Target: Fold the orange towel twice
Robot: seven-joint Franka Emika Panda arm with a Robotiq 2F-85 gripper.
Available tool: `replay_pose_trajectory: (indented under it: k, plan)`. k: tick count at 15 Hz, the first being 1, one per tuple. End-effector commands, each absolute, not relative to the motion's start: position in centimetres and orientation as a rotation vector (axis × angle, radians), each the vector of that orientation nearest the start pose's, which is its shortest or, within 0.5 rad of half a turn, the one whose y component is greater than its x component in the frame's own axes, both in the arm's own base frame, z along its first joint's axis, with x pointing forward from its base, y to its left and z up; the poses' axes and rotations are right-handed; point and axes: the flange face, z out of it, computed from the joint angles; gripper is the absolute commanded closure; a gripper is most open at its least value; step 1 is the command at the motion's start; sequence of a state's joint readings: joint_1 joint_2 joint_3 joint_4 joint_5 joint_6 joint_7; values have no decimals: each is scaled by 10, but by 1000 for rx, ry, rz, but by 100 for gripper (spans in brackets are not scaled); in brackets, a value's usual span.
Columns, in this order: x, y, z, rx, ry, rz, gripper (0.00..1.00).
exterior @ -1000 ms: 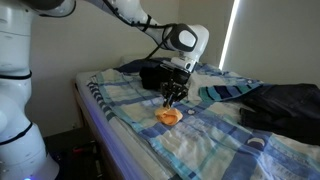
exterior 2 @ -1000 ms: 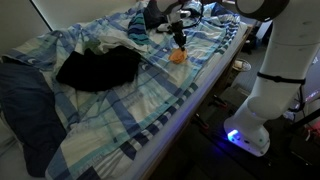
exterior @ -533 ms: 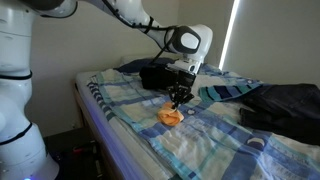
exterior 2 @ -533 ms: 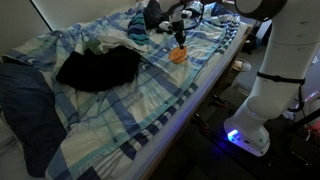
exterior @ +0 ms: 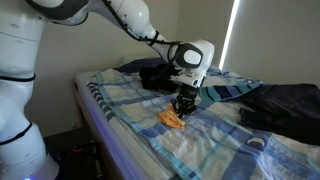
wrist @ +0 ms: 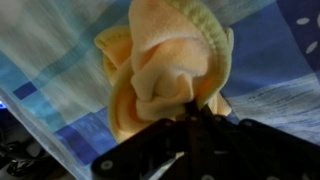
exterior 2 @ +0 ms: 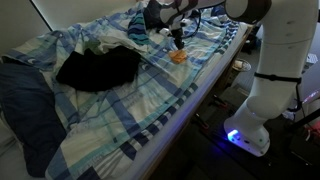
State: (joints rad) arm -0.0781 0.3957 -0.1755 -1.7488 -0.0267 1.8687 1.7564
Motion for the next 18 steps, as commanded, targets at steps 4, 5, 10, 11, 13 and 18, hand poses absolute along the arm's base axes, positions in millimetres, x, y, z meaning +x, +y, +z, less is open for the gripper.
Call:
replay_pose_trajectory:
  k: [4, 5, 10, 11, 13, 18]
  plan:
    - [602, -149, 320, -1789, 2873, 222, 95]
    - [602, -149, 321, -1788, 2874, 223, 95]
    - [597, -151, 349, -1844, 2849, 237, 63]
    - [596, -150, 356, -1863, 2847, 217, 56]
    - [594, -150, 371, -1877, 2850, 176, 42]
    - [585, -149, 412, -1893, 2837, 110, 4]
